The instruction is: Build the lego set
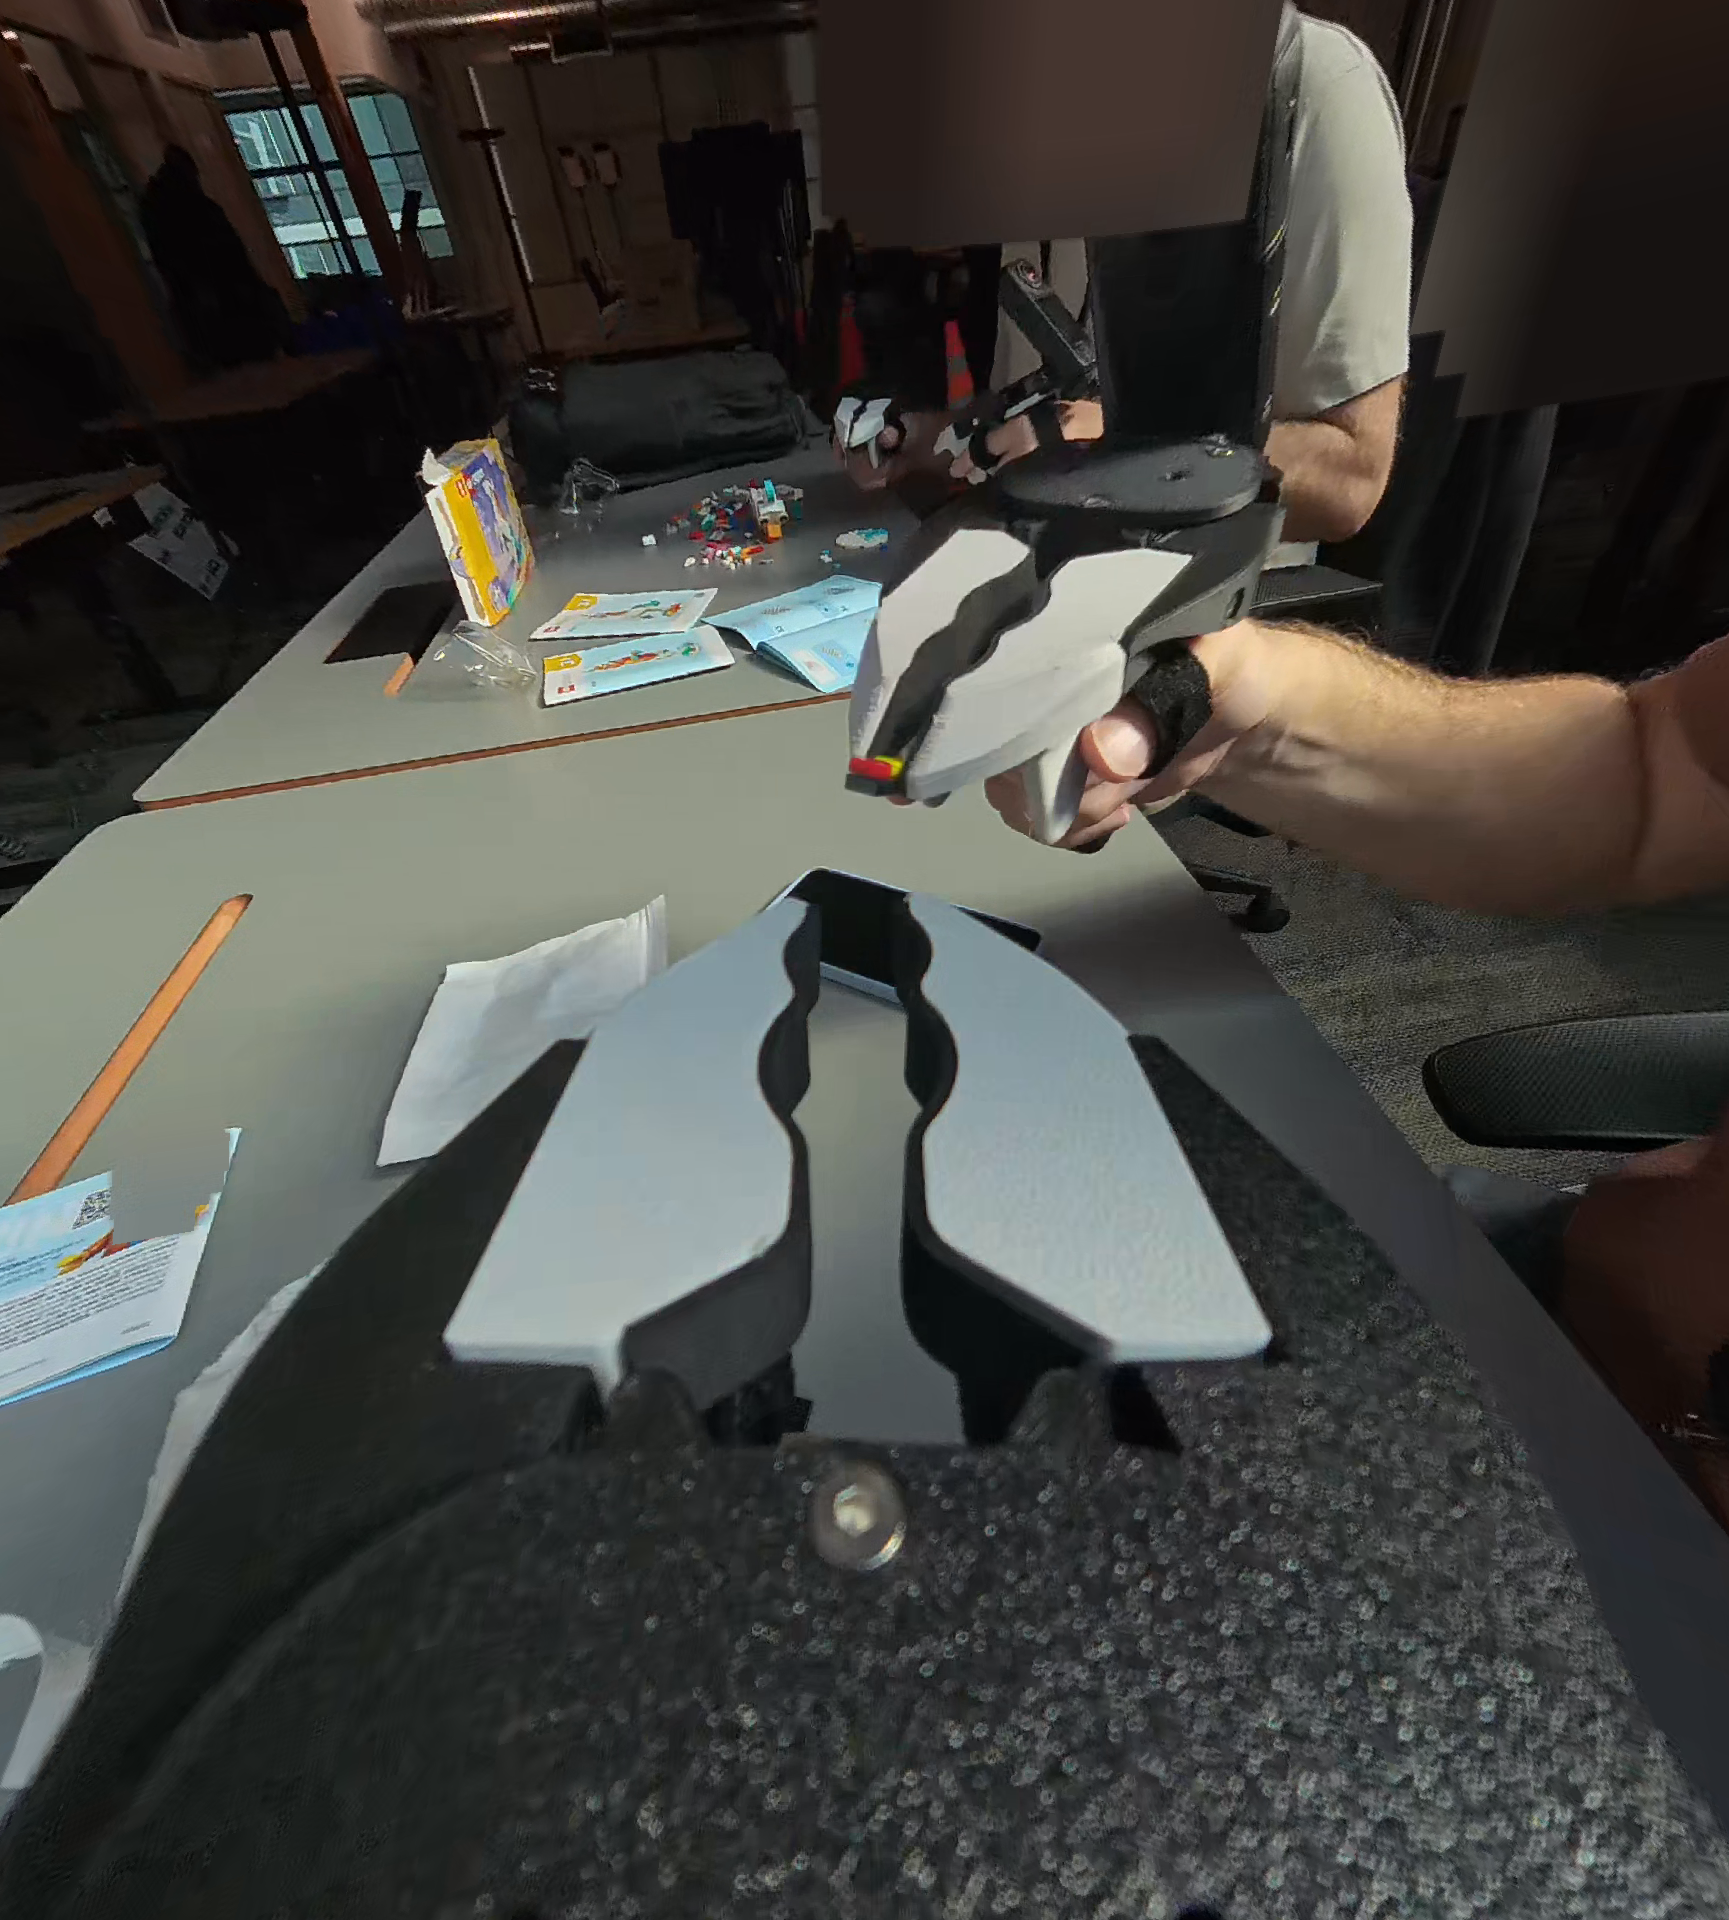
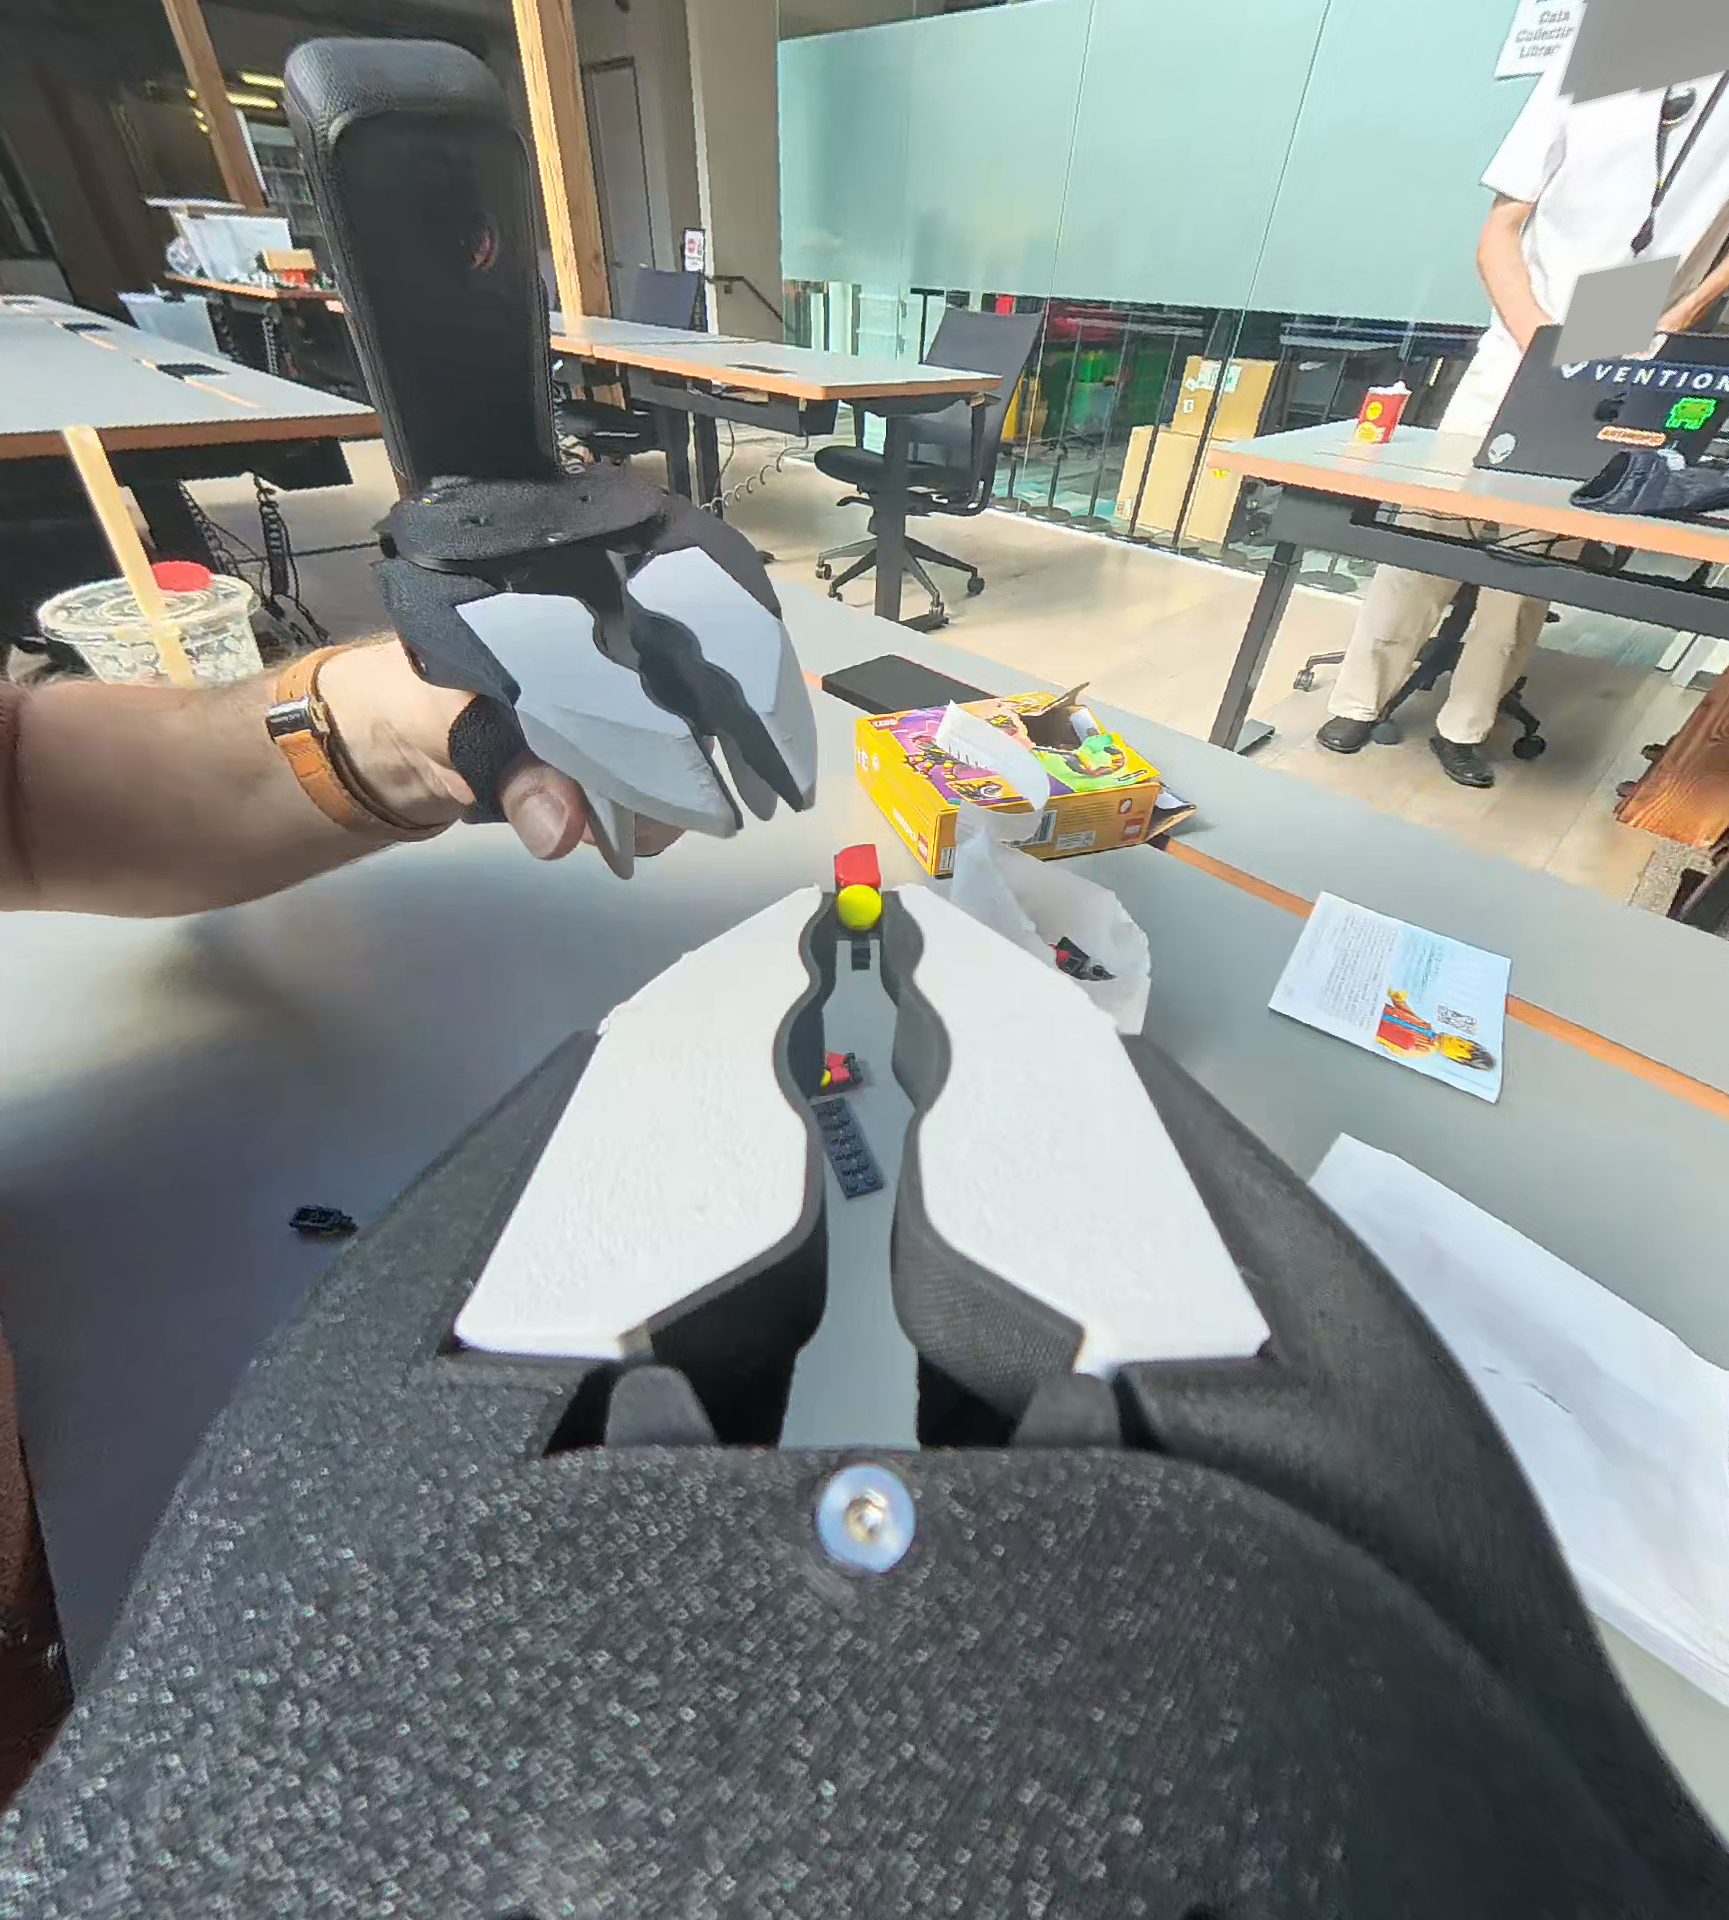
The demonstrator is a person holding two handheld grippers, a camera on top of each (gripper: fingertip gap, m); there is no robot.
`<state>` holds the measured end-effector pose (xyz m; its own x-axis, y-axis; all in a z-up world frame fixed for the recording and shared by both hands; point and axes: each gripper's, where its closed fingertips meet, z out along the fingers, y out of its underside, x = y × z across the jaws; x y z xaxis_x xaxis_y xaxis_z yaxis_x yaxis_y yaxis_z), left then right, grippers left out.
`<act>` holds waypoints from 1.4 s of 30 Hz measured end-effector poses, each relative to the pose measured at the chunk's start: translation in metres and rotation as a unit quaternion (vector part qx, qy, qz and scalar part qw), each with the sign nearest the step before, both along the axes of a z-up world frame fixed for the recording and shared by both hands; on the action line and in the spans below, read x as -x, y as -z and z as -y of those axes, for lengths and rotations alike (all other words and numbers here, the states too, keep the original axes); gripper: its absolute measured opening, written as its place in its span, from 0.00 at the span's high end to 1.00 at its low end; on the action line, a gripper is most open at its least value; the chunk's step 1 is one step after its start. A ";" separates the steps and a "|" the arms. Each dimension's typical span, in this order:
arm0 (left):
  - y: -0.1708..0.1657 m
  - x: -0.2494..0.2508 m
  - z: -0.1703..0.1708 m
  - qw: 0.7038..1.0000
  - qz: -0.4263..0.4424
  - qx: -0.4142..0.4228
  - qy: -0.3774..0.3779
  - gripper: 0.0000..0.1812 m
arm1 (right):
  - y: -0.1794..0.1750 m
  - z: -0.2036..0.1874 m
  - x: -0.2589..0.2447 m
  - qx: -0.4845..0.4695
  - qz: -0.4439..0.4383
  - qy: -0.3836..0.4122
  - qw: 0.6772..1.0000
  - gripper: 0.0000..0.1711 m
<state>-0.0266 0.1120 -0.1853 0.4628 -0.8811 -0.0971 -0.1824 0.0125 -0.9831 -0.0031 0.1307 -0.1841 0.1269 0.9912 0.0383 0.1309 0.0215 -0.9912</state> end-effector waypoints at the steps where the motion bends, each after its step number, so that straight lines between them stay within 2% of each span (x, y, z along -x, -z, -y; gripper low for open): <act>1: 0.002 -0.005 0.002 1.000 -0.001 -0.003 0.006 0.93 | 0.002 0.002 0.000 -0.001 0.000 0.000 1.000 0.95; 9: 0.034 0.017 0.001 0.998 0.029 0.061 -0.004 0.93 | 0.032 0.002 -0.050 0.069 -0.006 0.030 0.997 0.95; 14: 0.045 0.010 0.000 0.996 0.034 0.079 0.001 0.93 | 0.045 0.002 -0.069 0.080 -0.004 0.053 0.995 0.95; 42: 0.059 -0.008 -0.002 0.994 0.018 0.104 0.000 0.93 | 0.055 -0.003 -0.077 0.090 -0.019 0.046 0.995 0.95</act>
<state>-0.0190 0.1144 -0.2445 0.4628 -0.8804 0.1036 -0.1472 -0.1915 -0.9704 0.0743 0.1334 -0.2390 0.2156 0.9656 -0.1456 0.0859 -0.1672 -0.9822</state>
